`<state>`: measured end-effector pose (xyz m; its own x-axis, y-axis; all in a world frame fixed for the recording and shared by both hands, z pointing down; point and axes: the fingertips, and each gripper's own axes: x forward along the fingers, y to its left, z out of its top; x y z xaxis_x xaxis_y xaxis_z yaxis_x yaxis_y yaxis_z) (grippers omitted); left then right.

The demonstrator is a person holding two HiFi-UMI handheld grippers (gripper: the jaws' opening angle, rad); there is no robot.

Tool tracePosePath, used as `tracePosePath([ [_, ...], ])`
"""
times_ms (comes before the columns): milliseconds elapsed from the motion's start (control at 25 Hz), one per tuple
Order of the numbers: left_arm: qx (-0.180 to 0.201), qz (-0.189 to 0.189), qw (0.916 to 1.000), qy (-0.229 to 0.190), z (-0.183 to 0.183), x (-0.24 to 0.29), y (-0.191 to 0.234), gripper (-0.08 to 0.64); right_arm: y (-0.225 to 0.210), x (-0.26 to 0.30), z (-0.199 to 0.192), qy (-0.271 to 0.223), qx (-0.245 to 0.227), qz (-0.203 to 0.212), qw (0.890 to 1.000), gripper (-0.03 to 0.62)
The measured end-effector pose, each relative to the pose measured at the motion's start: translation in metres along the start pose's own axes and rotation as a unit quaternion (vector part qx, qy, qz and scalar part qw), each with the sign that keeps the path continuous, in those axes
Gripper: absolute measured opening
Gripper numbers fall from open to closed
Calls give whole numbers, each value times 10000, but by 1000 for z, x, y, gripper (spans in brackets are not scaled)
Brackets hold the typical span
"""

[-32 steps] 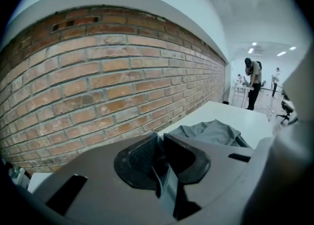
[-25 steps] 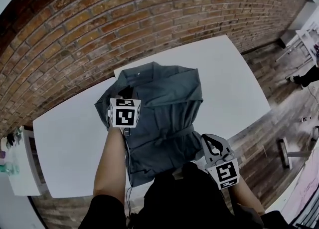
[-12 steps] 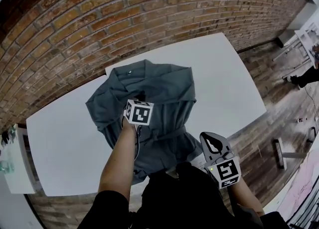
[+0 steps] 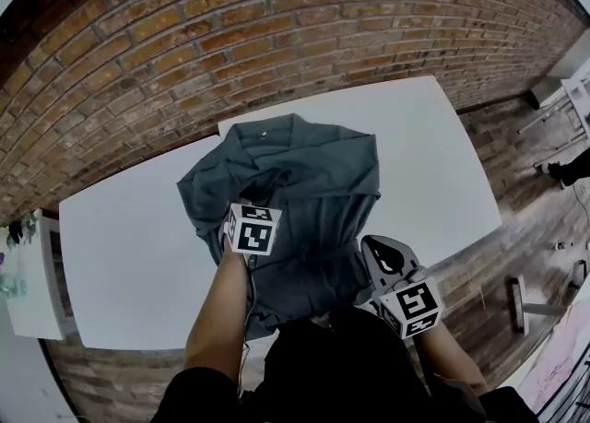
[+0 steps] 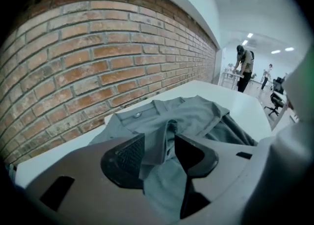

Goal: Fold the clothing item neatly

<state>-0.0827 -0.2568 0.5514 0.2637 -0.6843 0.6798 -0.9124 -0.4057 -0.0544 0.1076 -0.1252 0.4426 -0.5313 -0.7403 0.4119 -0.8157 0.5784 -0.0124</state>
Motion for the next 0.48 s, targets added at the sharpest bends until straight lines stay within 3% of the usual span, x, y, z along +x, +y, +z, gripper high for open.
tracePosePath([
  [160,21,156,9991,392,-32,-3,31,184,13,18,8,-36,-32,206,9998,2],
  [280,53,-8,9978,668,-51,-4,37,184,20,26,9,-21,-19,279,9996,2],
  [480,290,-394,9963,708,-59,2,16,201,17,32,4,97,60,252,9996,2],
])
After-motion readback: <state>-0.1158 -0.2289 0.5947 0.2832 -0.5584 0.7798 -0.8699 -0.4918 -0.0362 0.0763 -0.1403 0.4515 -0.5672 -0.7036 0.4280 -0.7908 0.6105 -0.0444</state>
